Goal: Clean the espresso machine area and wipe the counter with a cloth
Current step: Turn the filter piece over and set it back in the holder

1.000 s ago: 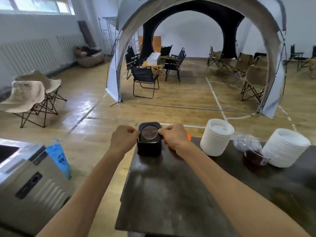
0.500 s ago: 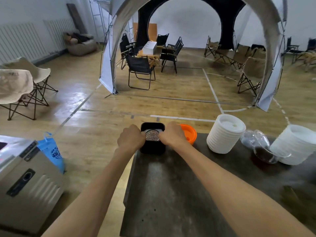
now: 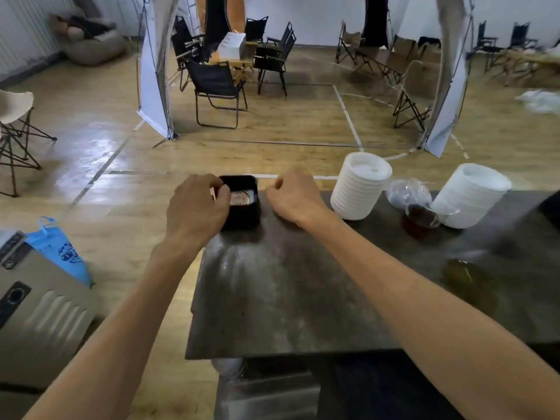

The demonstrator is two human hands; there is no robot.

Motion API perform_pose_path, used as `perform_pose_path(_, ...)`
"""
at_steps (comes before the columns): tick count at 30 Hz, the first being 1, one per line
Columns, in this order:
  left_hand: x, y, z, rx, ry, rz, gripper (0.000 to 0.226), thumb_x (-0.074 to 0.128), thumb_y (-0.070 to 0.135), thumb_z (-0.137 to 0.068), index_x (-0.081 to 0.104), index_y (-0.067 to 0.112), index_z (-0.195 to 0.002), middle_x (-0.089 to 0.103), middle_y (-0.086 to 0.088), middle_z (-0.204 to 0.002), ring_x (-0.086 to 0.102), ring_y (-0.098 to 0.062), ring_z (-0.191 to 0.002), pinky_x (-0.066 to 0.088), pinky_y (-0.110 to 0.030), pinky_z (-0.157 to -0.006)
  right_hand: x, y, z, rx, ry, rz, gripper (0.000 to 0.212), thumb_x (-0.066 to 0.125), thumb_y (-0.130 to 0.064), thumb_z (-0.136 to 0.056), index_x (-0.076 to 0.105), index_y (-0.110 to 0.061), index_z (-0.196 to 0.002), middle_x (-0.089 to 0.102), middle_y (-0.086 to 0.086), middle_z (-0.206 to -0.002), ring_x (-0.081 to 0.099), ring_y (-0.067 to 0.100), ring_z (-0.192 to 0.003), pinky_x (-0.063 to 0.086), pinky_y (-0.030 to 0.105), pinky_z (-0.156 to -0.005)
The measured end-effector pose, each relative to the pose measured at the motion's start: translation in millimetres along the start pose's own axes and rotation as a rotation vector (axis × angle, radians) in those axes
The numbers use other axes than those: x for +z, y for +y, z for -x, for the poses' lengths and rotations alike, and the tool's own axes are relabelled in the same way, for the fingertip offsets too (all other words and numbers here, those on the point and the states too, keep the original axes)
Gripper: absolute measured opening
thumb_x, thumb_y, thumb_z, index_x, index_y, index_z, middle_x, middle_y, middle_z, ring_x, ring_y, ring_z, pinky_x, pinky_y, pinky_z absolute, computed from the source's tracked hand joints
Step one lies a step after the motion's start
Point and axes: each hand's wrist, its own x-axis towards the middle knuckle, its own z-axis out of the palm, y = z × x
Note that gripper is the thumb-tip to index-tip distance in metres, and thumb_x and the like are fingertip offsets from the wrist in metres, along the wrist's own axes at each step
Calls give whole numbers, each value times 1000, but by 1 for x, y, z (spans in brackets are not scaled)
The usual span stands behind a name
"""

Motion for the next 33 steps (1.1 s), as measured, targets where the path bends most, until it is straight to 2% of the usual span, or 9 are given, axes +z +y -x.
perform_pose_path(3, -6, 15, 27, 92, 53, 56, 25, 55, 30, -88, 72, 20, -103, 70, -9, -104, 63, -29, -97, 47, -39, -88, -27, 20, 29, -27, 1, -125, 29, 52, -22, -87, 57, -6, -64, 61, 12, -60, 65, 31, -59, 46, 31, -49)
perform_pose_path(5, -6, 28, 48, 127, 53, 84, 22, 57, 28, -88, 73, 20, -102, 71, -7, -100, 64, -26, -93, 48, -38, -88, -42, 40, 49, -51, 11, -159, 29, 52, -22, -88, 65, -3, -71, 68, 16, -68, 69, 34, -68, 58, 42, -64)
perform_pose_path(7, 2, 46, 71, 169, 36, 89, 20, 59, 23, -89, 74, 16, -101, 72, -7, -99, 65, -26, -92, 50, -39, -87, -54, 65, 70, -71, 38, -177, 27, 54, -21, -89, 70, -6, -74, 71, 12, -75, 68, 30, -76, 56, 47, -77)
perform_pose_path(11, 32, 86, 114, 187, -20, 63, 23, 60, 22, -91, 72, 13, -108, 69, -7, -108, 65, -23, -98, 50, -36, -90, -72, 115, 112, -96, 31, -116, 20, 59, -24, -92, 75, -15, -96, 75, 2, -94, 68, 20, -91, 55, 41, -86)
perform_pose_path(14, 56, 124, 148, 227, -54, 31, 24, 60, 24, -91, 70, 14, -111, 66, -5, -111, 62, -20, -101, 42, -29, -88, -91, 156, 139, -148, 25, -58, 25, 60, -29, -92, 72, -19, -112, 71, 0, -112, 64, 17, -104, 53, 40, -94)
perform_pose_path(16, 67, 151, 172, 228, -88, 17, 26, 58, 27, -92, 68, 17, -114, 65, -3, -116, 61, -19, -103, 43, -30, -90, -109, 187, 157, -183, 23, -34, 29, 60, -32, -94, 67, -20, -119, 65, -1, -119, 60, 16, -111, 49, 39, -99)
perform_pose_path(19, 81, 183, 206, 243, -107, -3, 26, 58, 28, -93, 68, 18, -115, 63, -2, -117, 61, -20, -103, 46, -34, -89, -137, 237, 189, -195, 19, -10, 31, 60, -34, -94, 64, -20, -122, 62, -1, -122, 56, 16, -115, 47, 37, -101)
perform_pose_path(27, 118, 277, 267, 353, -201, 3, 25, 63, 29, -90, 69, 20, -113, 63, 1, -115, 62, -15, -95, 46, -30, -79, -217, 342, 261, -77, 93, 39, 33, 59, -31, -96, 63, -16, -125, 59, 5, -129, 53, 23, -120, 43, 37, -104)
perform_pose_path(33, 152, 351, 294, 449, -270, 22, 25, 64, 26, -90, 69, 20, -114, 64, 0, -116, 62, -24, -100, 48, -37, -85, -271, 390, 300, 32, 228, 72, 33, 61, -32, -95, 63, -18, -125, 59, 4, -127, 54, 21, -118, 44, 38, -102)
